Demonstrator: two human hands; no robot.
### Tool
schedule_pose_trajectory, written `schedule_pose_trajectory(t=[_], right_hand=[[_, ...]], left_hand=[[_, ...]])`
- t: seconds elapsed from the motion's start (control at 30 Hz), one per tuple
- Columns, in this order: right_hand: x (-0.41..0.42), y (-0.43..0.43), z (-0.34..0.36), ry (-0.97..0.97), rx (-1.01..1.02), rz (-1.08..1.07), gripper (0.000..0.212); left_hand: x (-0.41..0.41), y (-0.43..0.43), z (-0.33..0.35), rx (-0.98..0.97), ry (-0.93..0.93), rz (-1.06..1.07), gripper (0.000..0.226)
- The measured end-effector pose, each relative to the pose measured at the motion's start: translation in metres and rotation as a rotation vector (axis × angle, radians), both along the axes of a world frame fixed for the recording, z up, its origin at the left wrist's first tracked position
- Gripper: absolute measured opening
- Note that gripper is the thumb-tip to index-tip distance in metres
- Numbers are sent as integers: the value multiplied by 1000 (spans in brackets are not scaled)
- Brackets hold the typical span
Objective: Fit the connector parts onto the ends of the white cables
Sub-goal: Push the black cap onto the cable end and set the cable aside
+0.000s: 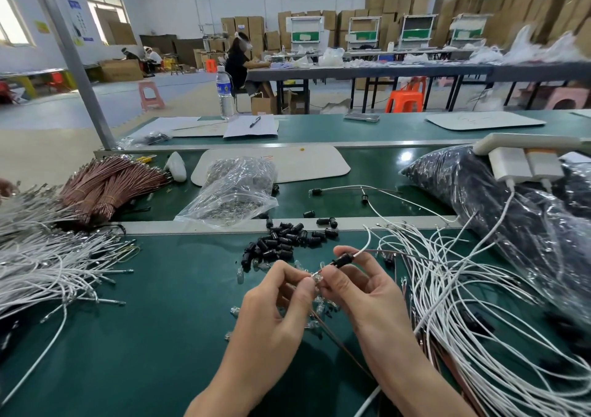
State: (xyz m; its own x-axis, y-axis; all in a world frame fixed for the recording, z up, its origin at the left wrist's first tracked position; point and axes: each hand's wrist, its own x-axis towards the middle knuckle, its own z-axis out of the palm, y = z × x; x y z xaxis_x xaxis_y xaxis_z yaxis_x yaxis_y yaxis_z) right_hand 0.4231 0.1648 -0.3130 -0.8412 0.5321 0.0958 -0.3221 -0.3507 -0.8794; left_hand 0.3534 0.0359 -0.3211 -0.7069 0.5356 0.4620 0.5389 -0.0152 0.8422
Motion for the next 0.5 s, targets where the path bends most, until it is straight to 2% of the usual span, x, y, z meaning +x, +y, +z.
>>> schedule_pose_trajectory(t=[0.5], right_hand=[[2, -1, 1, -31, 114, -67, 22]], left_hand=[[3, 2, 2, -45, -183, -54, 14]])
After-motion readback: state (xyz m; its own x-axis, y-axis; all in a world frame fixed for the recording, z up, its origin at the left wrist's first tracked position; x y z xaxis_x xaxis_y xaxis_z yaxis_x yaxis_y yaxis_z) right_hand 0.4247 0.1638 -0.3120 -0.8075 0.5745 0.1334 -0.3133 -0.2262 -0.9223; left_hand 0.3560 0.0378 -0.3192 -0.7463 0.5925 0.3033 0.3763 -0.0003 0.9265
